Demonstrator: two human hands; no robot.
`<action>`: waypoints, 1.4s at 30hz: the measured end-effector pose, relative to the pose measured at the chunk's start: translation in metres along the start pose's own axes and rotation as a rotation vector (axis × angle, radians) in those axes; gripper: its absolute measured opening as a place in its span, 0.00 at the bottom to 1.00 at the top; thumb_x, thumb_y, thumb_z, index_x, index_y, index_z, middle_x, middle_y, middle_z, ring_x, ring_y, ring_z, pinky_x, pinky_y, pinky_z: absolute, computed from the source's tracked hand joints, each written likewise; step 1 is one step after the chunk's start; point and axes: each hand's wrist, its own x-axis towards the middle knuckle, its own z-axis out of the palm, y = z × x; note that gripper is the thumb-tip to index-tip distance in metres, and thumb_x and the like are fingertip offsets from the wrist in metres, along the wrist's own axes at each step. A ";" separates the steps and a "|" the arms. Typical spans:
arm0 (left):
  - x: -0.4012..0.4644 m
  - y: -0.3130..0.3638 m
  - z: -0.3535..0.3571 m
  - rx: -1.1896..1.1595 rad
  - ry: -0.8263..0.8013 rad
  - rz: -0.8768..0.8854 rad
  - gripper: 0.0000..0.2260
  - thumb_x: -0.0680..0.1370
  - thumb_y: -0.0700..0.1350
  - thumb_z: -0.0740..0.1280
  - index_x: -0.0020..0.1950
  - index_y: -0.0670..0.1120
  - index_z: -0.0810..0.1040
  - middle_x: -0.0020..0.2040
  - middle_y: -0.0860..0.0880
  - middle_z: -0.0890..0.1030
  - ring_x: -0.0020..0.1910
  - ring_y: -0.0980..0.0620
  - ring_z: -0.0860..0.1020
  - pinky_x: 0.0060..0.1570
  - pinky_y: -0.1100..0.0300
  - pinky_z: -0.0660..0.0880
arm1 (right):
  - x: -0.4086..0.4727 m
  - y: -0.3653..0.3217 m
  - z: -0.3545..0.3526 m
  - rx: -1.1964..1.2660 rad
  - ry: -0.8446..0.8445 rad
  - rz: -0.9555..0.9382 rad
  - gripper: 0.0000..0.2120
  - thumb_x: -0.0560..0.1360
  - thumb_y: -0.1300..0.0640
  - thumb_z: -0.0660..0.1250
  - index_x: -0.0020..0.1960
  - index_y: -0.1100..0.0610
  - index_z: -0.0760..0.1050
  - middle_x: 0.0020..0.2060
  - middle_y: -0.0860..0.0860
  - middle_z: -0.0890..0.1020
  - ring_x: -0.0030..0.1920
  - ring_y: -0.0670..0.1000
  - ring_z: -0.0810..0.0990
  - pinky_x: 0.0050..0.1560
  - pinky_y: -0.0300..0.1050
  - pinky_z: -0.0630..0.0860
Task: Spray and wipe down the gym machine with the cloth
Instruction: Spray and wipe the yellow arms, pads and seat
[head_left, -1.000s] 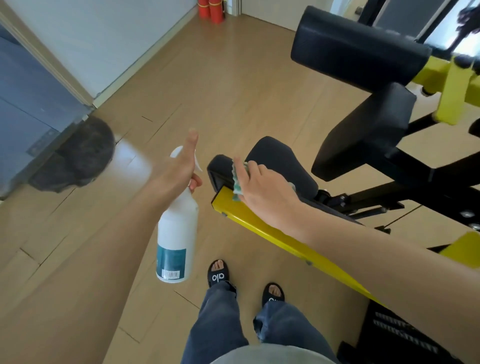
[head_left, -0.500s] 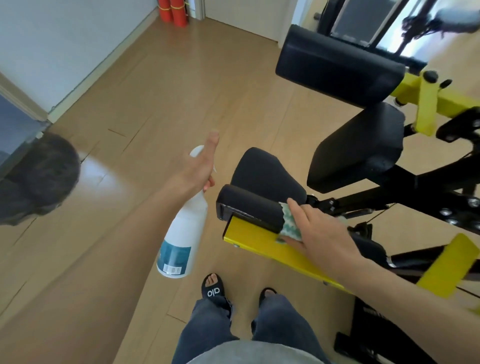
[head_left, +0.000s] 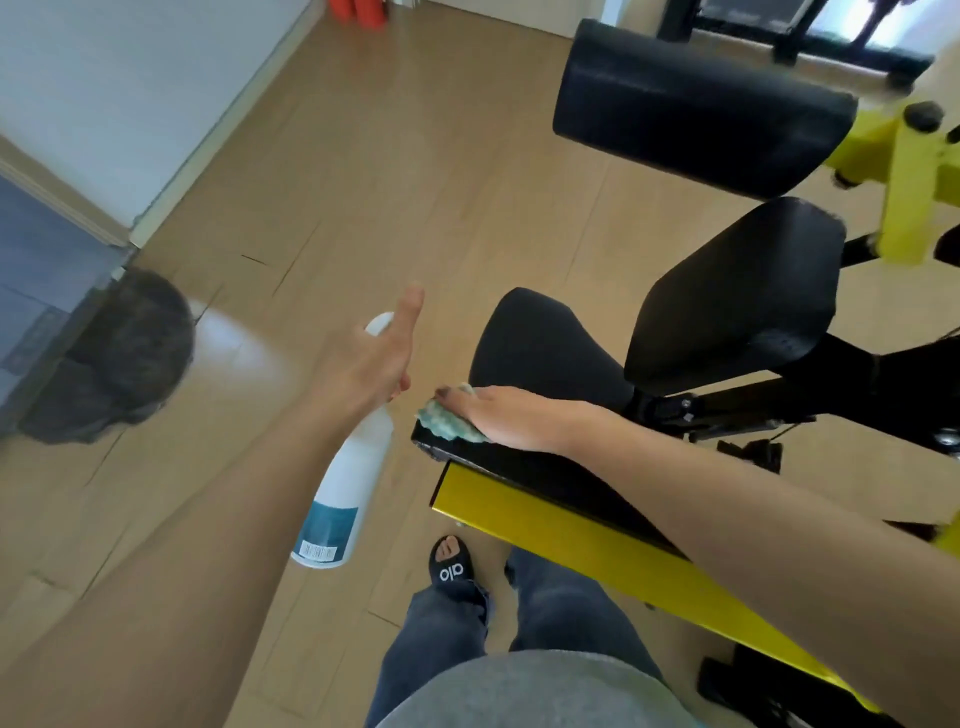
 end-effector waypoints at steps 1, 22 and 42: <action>-0.002 0.003 0.004 0.015 0.019 0.000 0.39 0.77 0.77 0.54 0.38 0.41 0.79 0.34 0.45 0.82 0.34 0.50 0.79 0.36 0.57 0.69 | 0.013 -0.007 -0.003 0.113 -0.058 0.067 0.33 0.78 0.28 0.49 0.62 0.51 0.77 0.57 0.53 0.82 0.56 0.52 0.79 0.69 0.54 0.67; -0.006 0.001 0.088 -0.020 0.125 0.391 0.14 0.84 0.51 0.68 0.47 0.42 0.73 0.44 0.40 0.82 0.42 0.44 0.78 0.36 0.66 0.71 | -0.020 0.060 -0.035 0.268 -0.136 -0.073 0.16 0.84 0.46 0.56 0.67 0.51 0.74 0.60 0.50 0.79 0.54 0.46 0.77 0.54 0.40 0.70; -0.008 0.007 0.095 0.290 0.159 0.450 0.14 0.85 0.58 0.62 0.49 0.48 0.69 0.44 0.45 0.76 0.40 0.42 0.75 0.40 0.50 0.68 | -0.058 0.156 -0.049 0.108 -0.318 0.694 0.28 0.82 0.41 0.57 0.71 0.60 0.71 0.65 0.58 0.76 0.65 0.59 0.76 0.69 0.50 0.68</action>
